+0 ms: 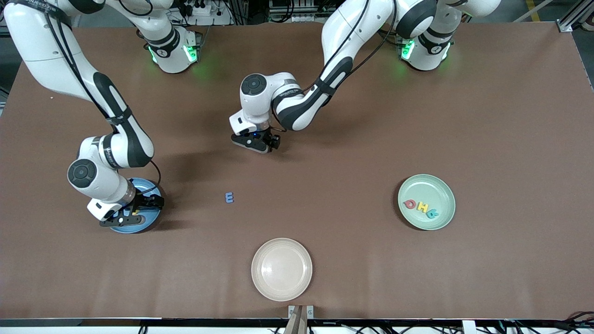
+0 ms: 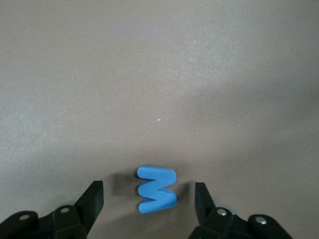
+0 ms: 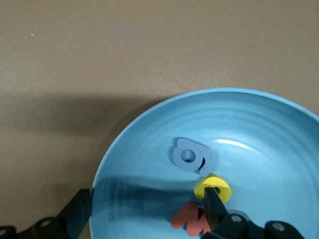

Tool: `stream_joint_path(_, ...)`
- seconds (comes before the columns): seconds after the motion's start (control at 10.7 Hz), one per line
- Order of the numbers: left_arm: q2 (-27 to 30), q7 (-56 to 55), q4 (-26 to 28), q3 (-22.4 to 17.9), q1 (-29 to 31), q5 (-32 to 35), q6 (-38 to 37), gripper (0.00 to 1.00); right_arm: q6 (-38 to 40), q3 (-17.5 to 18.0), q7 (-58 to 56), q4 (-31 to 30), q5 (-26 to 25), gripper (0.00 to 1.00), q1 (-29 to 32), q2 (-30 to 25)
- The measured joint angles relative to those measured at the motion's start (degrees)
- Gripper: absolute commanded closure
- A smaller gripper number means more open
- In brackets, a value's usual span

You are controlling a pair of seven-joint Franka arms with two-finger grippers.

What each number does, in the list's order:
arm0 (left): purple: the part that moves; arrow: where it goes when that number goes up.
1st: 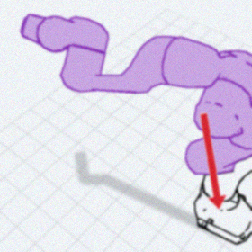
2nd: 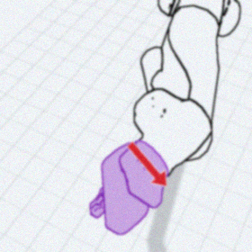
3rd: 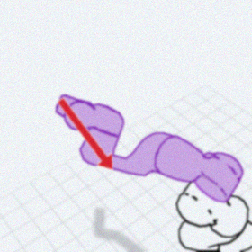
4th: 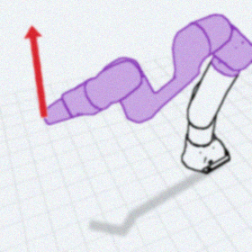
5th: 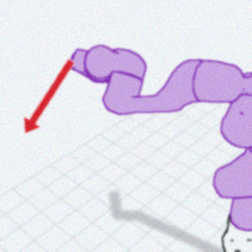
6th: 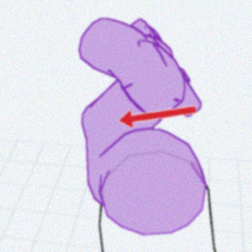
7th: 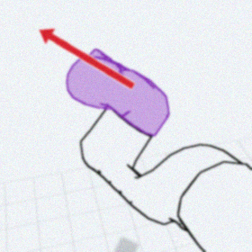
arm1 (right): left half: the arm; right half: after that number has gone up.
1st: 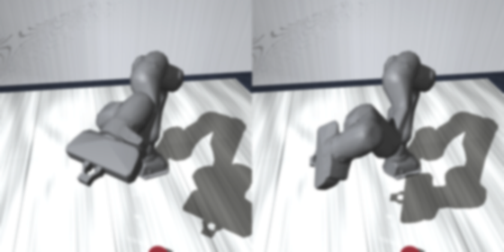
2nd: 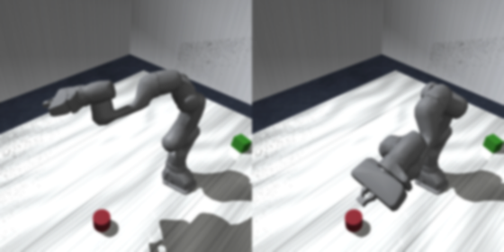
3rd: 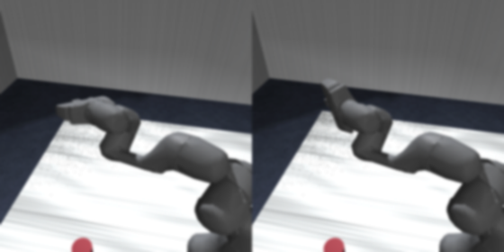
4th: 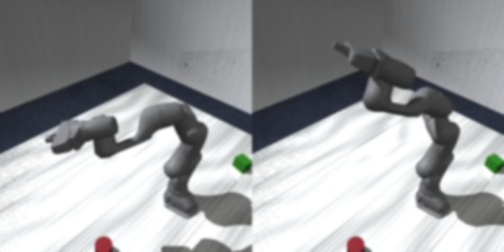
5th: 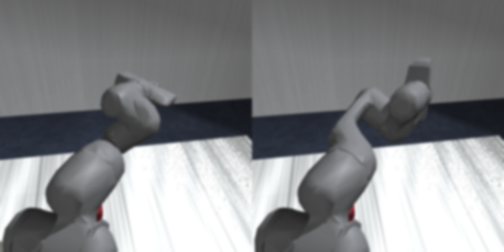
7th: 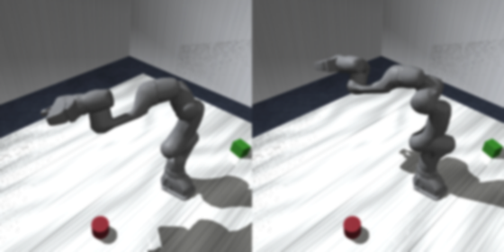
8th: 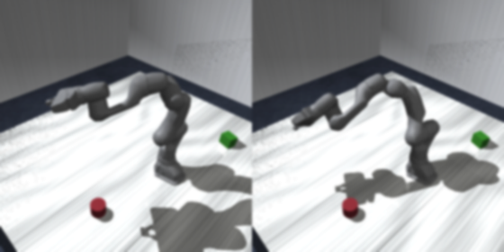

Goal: Sort upper and lower case letters into plates
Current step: 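Lower the left gripper onto the blue W and close it, then carry the W to the green plate while the right gripper reaches the 3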

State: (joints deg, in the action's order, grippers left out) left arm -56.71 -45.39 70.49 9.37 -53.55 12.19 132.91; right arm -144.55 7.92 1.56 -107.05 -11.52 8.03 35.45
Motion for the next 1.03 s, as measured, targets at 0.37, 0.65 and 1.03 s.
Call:
stream_joint_path(0.37, -0.5, 0.0, 0.0, -0.1, -0.4, 0.0, 0.0, 0.29, 3.7, -0.1, 0.0, 0.4, 0.0, 0.00, 0.1, -1.8)
stream_joint_path(0.65, -0.8, 0.0, 0.0, -0.4, -0.5, 0.0, 0.0, 1.00, 8.7, -0.2, -0.1, 0.7, 0.0, 0.00, 0.8, -4.4)
stream_joint_path(1.03, -0.4, 0.5, -1.1, -2.6, -0.9, 0.0, -0.7, 1.00, 8.8, 0.1, -0.1, 0.7, 0.0, 0.00, 0.5, -4.6)
